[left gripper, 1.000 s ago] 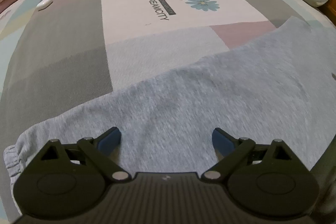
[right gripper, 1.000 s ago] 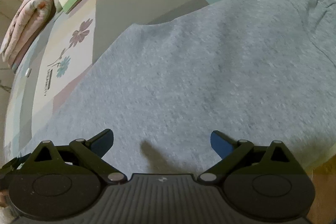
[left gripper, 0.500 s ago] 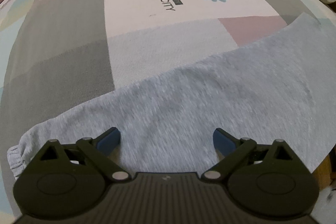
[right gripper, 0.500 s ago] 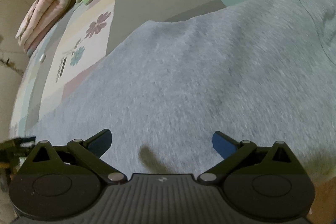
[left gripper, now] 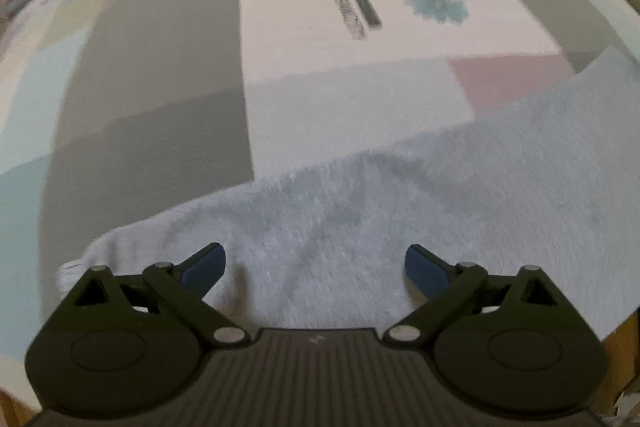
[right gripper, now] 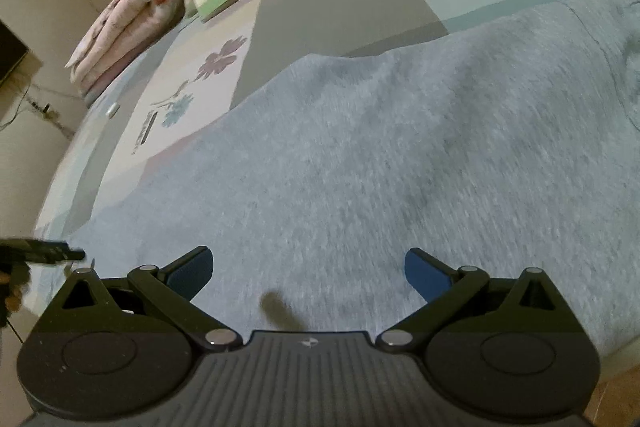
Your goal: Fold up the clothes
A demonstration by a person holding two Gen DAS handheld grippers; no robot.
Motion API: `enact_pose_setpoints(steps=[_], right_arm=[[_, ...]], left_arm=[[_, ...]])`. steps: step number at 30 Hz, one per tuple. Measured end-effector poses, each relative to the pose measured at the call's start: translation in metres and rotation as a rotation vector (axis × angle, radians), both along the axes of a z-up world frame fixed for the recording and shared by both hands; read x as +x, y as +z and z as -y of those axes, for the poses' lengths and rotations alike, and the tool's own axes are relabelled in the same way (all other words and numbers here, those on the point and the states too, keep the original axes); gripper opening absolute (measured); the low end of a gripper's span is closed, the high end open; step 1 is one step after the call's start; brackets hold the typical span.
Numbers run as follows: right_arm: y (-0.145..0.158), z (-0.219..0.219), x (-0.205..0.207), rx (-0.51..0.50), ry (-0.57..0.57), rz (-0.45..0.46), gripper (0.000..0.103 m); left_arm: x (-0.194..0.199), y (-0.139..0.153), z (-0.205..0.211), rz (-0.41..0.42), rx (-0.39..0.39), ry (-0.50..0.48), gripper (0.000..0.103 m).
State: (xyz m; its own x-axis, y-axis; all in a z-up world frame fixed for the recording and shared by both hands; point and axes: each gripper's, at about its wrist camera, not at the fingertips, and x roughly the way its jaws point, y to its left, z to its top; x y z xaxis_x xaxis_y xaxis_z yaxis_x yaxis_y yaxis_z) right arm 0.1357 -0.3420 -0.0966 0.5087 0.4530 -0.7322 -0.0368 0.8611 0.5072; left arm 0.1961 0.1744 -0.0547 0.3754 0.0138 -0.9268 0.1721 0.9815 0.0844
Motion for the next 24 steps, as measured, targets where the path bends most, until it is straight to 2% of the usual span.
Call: enact_pose_setpoints(steps=[3, 5, 7, 10, 13, 18, 20, 23, 24], right_arm=[[0.008, 0.003, 0.003, 0.009, 0.049, -0.024, 0.103], [0.021, 0.006, 0.001, -0.014, 0.099, 0.015, 0.103], [0.036, 0.008, -0.001, -0.049, 0.134, 0.075, 0.103], [0.045, 0.004, -0.002, -0.078, 0.196, 0.133, 0.103], [0.041, -0.008, -0.005, -0.169, 0.259, 0.198, 0.103], [0.025, -0.017, -0.013, -0.371, 0.305, 0.295, 0.103], [0.015, -0.012, -0.012, -0.398, 0.319, 0.298, 0.103], [-0.006, 0.002, -0.004, -0.408, 0.260, 0.186, 0.103], [-0.011, 0.006, -0.006, -0.420, 0.258, 0.182, 0.103]], left_arm=[[-0.018, 0.044, 0.013, 0.082, 0.020, 0.002, 0.097], [-0.029, 0.070, 0.024, 0.134, 0.032, 0.006, 0.097], [-0.035, 0.088, 0.038, 0.171, 0.030, 0.005, 0.097], [-0.037, 0.097, 0.064, 0.211, 0.035, -0.016, 0.097], [-0.032, 0.085, 0.094, 0.201, 0.010, -0.058, 0.097], [-0.011, 0.055, 0.144, 0.180, 0.039, -0.168, 0.097], [-0.003, 0.043, 0.164, 0.172, 0.051, -0.211, 0.097], [0.002, 0.029, 0.165, 0.170, 0.058, -0.241, 0.097], [0.003, 0.025, 0.158, 0.172, 0.058, -0.229, 0.097]])
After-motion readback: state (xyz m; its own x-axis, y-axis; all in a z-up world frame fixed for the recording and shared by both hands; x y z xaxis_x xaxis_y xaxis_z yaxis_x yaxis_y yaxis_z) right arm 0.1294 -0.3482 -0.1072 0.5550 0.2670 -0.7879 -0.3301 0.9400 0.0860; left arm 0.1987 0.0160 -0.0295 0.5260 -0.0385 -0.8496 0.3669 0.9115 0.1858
